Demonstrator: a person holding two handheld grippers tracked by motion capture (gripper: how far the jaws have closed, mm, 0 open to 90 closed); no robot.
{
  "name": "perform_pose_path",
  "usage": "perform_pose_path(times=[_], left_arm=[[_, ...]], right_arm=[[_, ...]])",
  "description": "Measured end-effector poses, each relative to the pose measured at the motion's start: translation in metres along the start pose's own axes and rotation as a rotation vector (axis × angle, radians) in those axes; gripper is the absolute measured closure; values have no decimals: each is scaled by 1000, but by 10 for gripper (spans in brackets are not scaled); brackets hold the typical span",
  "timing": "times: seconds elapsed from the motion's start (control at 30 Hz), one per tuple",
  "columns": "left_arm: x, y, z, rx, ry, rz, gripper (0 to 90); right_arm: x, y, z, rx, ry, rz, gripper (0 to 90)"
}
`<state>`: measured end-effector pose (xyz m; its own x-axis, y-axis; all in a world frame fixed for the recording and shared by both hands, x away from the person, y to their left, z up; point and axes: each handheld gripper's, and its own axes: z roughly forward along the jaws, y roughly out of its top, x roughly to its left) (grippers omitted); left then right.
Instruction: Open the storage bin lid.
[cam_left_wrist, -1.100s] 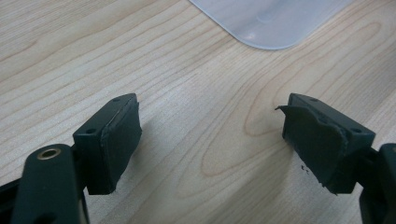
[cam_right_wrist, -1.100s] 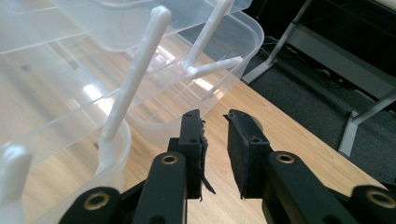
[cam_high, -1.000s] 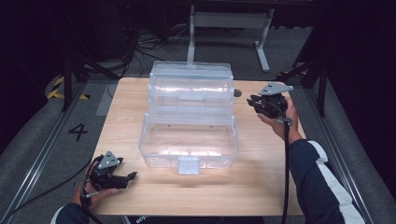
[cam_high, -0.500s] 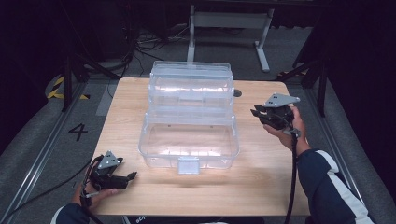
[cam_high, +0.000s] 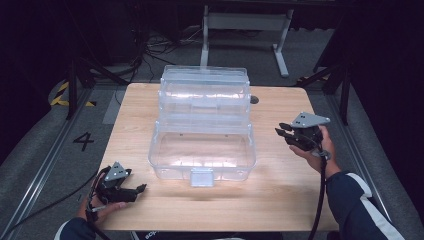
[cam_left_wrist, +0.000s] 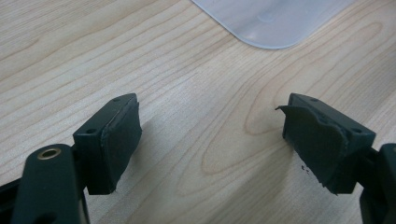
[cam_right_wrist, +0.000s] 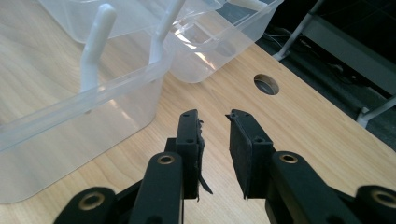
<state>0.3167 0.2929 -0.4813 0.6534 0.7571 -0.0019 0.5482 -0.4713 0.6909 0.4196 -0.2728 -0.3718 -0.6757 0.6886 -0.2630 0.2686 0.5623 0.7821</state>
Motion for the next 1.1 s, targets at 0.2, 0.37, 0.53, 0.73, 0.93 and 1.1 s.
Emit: perform_pose_path(times=[0.2, 0.37, 0.53, 0.73, 0.93, 1.1], left_arm=[[1, 0, 0, -2, 5, 8, 198], [0, 0, 0, -2, 3, 7, 198], [0, 0, -1, -1, 5, 6, 198], [0, 0, -1, -1, 5, 6, 198], [0, 0, -1, -1, 6, 5, 198], [0, 0, -1, -1, 6, 5, 198]], right_arm=[[4, -11, -6, -1, 9, 0, 714], [6, -21, -9, -5, 16, 8, 699], [10, -38, -15, -6, 17, 18, 679], [15, -59, -20, -2, 22, 26, 636], [19, -75, -25, 18, 13, 29, 578], [26, -94, -27, 29, 15, 32, 512]])
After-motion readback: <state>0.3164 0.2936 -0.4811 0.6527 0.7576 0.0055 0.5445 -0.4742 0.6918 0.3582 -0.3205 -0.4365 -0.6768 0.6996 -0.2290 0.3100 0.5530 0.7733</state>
